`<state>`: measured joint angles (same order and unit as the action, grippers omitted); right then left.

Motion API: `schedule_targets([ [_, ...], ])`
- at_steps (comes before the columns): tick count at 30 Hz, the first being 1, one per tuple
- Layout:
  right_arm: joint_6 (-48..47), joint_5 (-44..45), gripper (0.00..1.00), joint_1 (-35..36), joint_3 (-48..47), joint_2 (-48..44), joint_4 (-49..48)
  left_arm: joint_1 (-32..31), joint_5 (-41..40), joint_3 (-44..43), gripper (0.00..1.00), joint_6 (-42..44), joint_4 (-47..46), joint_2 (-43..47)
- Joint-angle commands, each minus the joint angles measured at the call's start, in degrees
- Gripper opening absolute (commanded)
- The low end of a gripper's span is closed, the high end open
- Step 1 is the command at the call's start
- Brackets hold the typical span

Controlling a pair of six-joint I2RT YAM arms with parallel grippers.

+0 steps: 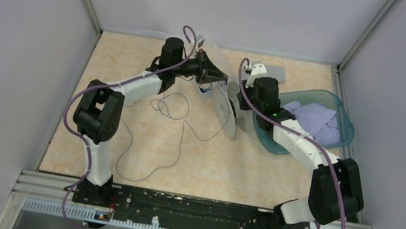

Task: Wrap the cables
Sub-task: Wrap the cable around the cable reel.

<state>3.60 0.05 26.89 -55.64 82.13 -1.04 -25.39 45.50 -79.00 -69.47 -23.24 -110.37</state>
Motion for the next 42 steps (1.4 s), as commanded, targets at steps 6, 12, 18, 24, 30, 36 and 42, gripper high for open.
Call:
schedule_targets([
  [6,-0.43,0.79,0.12,0.7,-2.92,-0.77,-2.61,-0.6,0.46,2.05,0.0,-0.62,-3.38,0.33],
  [12,-0.42,0.7,0.19,0.75,-2.72,-2.15,-2.66,-0.78,0.43,2.68,0.0,-1.22,-3.87,0.46],
  [18,-1.22,1.35,0.23,0.7,-2.73,-3.57,-1.55,-0.79,0.21,2.79,0.0,-0.86,-3.65,0.52],
  [24,-1.15,0.38,0.29,0.7,-2.98,-4.33,-1.2,-0.75,0.12,2.63,0.0,-0.67,-3.58,0.42],
  [30,-1.16,-0.54,0.29,0.7,-2.85,-3.65,-0.74,-0.88,0.08,2.61,0.0,-0.4,-3.47,0.42],
  [36,-1.53,-0.44,0.25,1.04,-2.21,-2.0,-0.92,-0.87,0.12,2.87,0.0,-0.38,-3.47,0.24],
  [42,-1.95,0.55,0.2,1.59,-2.46,-1.89,-0.83,-0.92,0.21,2.97,0.0,-0.56,-3.72,0.24],
])
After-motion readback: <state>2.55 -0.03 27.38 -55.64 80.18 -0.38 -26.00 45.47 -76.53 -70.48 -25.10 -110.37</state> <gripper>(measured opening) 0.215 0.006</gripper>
